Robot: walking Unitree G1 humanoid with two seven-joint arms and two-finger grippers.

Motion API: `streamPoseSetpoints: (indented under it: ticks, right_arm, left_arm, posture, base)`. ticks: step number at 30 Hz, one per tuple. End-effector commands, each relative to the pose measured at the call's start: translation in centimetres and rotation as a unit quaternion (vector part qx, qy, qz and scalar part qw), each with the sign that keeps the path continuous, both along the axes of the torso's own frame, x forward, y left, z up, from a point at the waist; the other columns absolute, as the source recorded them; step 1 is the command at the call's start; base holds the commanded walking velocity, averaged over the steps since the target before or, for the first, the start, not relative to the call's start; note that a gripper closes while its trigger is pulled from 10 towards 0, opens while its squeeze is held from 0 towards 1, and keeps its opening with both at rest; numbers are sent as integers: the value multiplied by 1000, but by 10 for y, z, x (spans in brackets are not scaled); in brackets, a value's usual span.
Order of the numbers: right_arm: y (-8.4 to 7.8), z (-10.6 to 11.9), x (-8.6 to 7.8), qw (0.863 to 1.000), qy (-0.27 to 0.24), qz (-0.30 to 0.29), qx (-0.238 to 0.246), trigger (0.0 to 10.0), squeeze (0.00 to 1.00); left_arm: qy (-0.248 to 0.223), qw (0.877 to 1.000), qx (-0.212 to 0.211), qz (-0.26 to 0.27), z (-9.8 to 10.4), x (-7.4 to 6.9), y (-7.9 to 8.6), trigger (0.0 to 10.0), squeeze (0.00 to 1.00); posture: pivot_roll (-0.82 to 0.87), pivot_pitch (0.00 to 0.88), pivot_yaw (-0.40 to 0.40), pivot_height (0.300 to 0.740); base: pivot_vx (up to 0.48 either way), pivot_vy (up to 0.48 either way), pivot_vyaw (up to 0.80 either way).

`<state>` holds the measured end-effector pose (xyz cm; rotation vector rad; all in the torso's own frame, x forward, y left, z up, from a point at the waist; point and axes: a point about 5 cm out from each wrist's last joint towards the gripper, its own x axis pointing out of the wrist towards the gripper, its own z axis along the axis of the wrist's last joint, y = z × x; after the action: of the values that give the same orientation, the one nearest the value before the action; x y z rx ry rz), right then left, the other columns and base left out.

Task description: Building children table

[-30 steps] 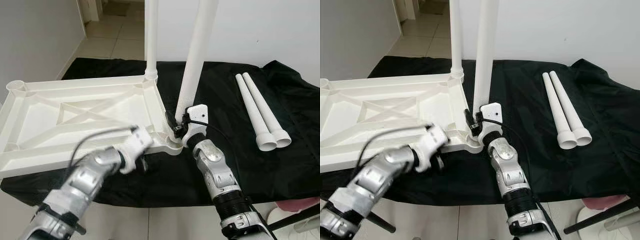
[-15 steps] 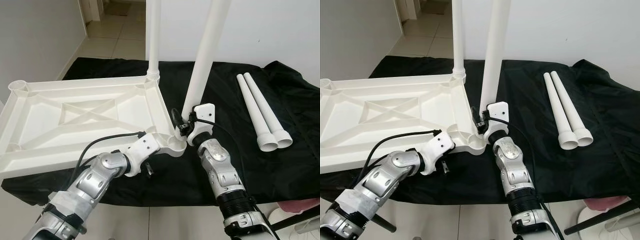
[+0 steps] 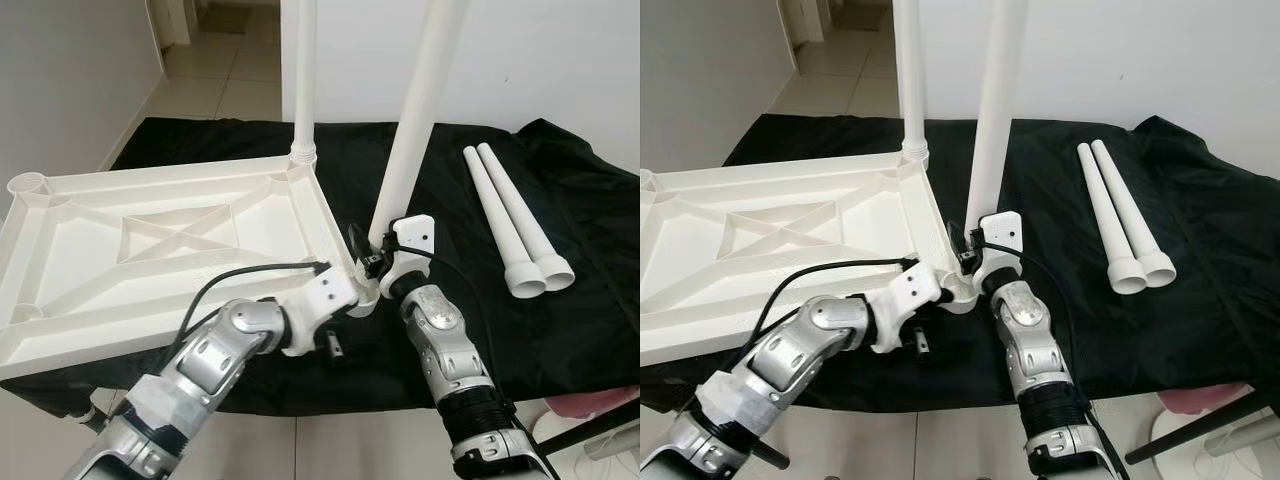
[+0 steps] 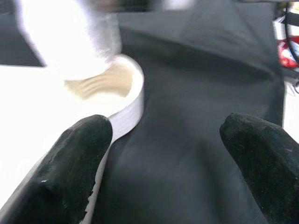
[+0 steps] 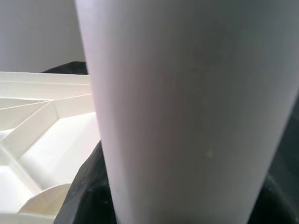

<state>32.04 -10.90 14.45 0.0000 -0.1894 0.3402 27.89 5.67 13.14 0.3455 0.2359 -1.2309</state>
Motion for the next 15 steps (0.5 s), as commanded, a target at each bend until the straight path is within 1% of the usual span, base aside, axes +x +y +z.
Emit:
streamPoseSetpoints:
  ticks: [1,2,3,4,5,6,7,8,10,12,15]
  right_arm:
    - [-1,-8,-5,1000,10,6,-3,10000,0]
    - [-1,-8,-5,1000,10,6,-3,10000,0]
    - [-3,-13,-12,1000,11,14,-4,10000,0]
    - [-3,-13,-12,1000,11,14,-4,10000,0]
    - [-4,-15,-14,1000,11,20,-4,10000,0]
    - [-4,-15,-14,1000,11,20,-4,10000,0]
    - [-4,-16,-16,1000,9,27,-6,10000,0]
    - [-4,-17,-16,999,10,31,-6,10000,0]
    - [-5,-18,-17,999,11,34,-6,10000,0]
    - [-5,-21,-16,999,15,40,-22,10000,0]
    - [-4,-27,-19,997,17,60,-48,10000,0]
  left_arm:
    - [-11,999,0,34,0,6,11,10000,0]
    - [-11,999,0,34,0,6,11,10000,0]
    - [-9,997,-3,82,1,13,26,10000,0]
    - [-9,997,-3,82,1,13,26,10000,0]
    - [-11,995,-4,98,3,15,32,10000,0]
    - [-11,995,-4,98,3,15,32,10000,0]
    - [-12,994,-7,112,5,16,37,10000,0]
    - [-2,994,-13,113,8,16,41,10000,0]
    - [6,994,-18,112,10,15,43,10000,0]
    - [-1,992,-17,127,14,16,50,10000,0]
    - [-22,986,-19,162,20,20,57,10000,0]
  posture:
    - [26,10,-25,740]
    - [26,10,-25,740]
    - [23,14,-30,740]
    - [23,14,-30,740]
    - [23,14,-30,740]
    - [23,14,-30,740]
    - [23,15,-32,740]
    - [26,15,-35,740]
    - [26,15,-35,740]
    - [28,16,-38,740]
    - [34,18,-44,740]
  base:
    - [0,0,0]
    - [0,0,0]
    - [0,0,0]
    - [0,0,0]
    - [0,0,0]
    - [0,0,0]
    - [0,0,0]
    - [0,0,0]
    - [0,0,0]
    - [0,0,0]
    - [0,0,0]
